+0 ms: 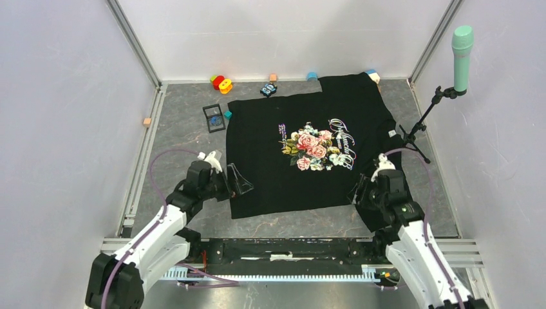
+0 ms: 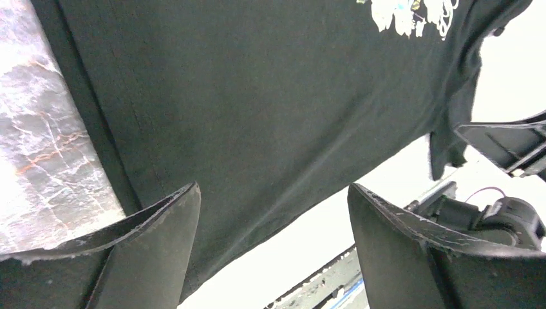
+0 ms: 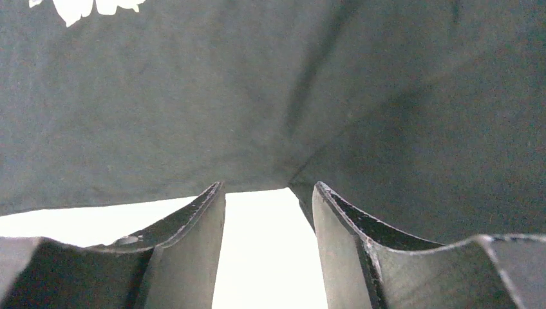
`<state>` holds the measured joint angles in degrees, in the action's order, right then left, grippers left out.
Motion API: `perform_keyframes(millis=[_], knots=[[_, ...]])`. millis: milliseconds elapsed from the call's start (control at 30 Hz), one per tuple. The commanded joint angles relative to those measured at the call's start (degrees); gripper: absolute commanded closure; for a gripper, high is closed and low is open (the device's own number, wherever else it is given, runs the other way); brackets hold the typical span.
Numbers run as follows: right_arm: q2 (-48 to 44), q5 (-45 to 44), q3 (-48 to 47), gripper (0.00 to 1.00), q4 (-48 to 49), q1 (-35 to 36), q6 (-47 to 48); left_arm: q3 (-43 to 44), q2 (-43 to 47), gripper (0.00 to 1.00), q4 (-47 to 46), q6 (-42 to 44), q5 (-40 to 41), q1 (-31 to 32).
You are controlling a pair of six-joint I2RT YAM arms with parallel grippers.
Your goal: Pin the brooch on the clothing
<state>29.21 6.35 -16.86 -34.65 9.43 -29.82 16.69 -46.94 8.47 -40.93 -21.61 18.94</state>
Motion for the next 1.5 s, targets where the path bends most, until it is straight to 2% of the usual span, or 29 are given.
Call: perform_keyframes(millis=[0, 133, 267, 400, 533, 633, 700, 833, 933, 1033, 1133, 1267, 1467], knots=[[8.1, -0.5, -7.2, 0.42, 5.0, 3.0, 8.7, 7.1, -0.4, 0.12, 10.4, 6.2, 11.7, 4.0], [15.3, -6.0, -10.1, 0.4, 9.0, 12.1, 8.8, 9.8, 1.1, 0.13, 15.7, 5.7, 21.1, 7.1], [23.0, -11.3, -11.9, 0.4, 13.0, 22.9, 7.8, 11.8, 2.9, 0.05, 18.9, 5.4, 27.8, 6.9], [28.0, -13.8, -13.3, 0.4, 19.0, 34.4, 7.1, 12.6, 2.9, 0.02, 21.6, 3.6, 28.4, 6.3], [33.0, -15.7, -14.6, 0.37, 24.9, 41.9, 5.6, 10.6, 4.1, 0.15, 22.7, 1.8, 25.6, 6.4], [37.0, -16.8, -15.8, 0.37, 27.4, 45.4, 5.0, 9.8, 4.7, 0.26, 24.0, 0.3, 28.7, 9.0], [39.1, -17.4, -16.7, 0.37, 28.3, 46.4, 4.2, 10.0, 3.8, 0.29, 25.4, -0.4, 31.0, 11.1], [40.4, -18.9, -17.7, 0.38, 29.3, 46.6, 3.7, 11.1, 1.0, 0.29, 29.7, -3.5, 36.8, 16.7], [39.7, -21.5, -18.5, 0.38, 28.1, 46.6, 4.7, 11.8, 2.5, 0.31, 33.0, -6.8, 40.5, 18.8], [38.4, -24.0, -18.4, 0.38, 26.9, 46.3, 6.2, 11.5, 4.0, 0.37, 34.0, -9.3, 40.8, 19.9], [37.0, -26.0, -17.3, 0.38, 25.9, 45.4, 6.9, 10.7, 1.7, 0.39, 34.0, -11.1, 40.1, 21.1], [34.3, -24.3, -15.6, 0.38, 25.6, 41.2, 8.0, 11.4, -1.9, 0.42, 34.8, -14.0, 39.5, 24.6], [29.0, -22.1, -12.5, 0.37, 25.7, 35.2, 10.2, 10.7, -2.2, 0.44, 35.7, -19.9, 39.9, 28.9]])
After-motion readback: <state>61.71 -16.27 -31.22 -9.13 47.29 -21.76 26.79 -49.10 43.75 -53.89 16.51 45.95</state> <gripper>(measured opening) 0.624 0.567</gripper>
